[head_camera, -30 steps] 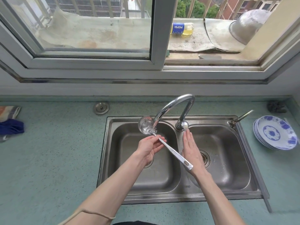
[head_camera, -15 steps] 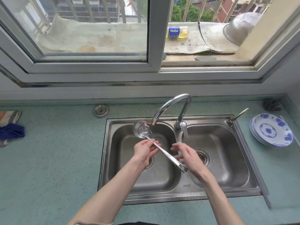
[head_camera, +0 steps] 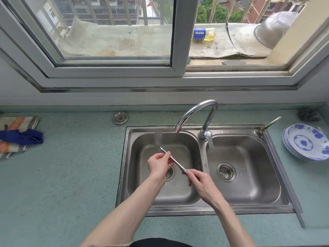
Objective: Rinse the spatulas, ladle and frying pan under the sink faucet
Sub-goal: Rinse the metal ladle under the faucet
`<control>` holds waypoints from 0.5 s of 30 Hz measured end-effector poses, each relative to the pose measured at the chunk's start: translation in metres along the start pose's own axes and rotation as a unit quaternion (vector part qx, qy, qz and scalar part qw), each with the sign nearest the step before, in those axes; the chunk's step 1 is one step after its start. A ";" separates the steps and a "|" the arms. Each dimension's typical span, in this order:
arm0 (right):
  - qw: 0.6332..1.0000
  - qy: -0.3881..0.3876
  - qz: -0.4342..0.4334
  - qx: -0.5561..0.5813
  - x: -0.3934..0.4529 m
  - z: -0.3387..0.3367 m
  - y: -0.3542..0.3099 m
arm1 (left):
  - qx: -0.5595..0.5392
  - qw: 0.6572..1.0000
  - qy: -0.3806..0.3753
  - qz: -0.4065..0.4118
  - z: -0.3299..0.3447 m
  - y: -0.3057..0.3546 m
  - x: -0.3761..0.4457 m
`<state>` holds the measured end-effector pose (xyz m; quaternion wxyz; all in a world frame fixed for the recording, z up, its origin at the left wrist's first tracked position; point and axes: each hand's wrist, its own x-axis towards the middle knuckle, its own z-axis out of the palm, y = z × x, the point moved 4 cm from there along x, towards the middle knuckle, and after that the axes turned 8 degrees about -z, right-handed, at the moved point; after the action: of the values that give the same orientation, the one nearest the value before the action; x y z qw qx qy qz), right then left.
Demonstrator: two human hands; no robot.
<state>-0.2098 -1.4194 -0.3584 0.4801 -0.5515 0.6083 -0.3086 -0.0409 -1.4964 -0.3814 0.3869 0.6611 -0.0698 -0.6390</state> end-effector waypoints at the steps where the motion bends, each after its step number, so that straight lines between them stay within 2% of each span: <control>1: 1.000 -0.004 0.004 0.009 -0.001 0.000 0.002 | 0.007 1.000 0.006 0.002 -0.001 -0.001 -0.001; 10: 0.987 -0.035 0.059 0.146 -0.004 -0.005 0.010 | 0.024 0.999 0.023 0.014 0.007 -0.002 -0.014; 15: 0.992 -0.091 0.021 0.083 0.001 -0.011 0.000 | -0.008 1.000 0.009 0.024 0.009 -0.003 -0.025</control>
<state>-0.2199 -1.4217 -0.3550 0.5843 -0.5224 0.5459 -0.2960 -0.0542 -1.4836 -0.3621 0.4076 0.6617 -0.0772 -0.6245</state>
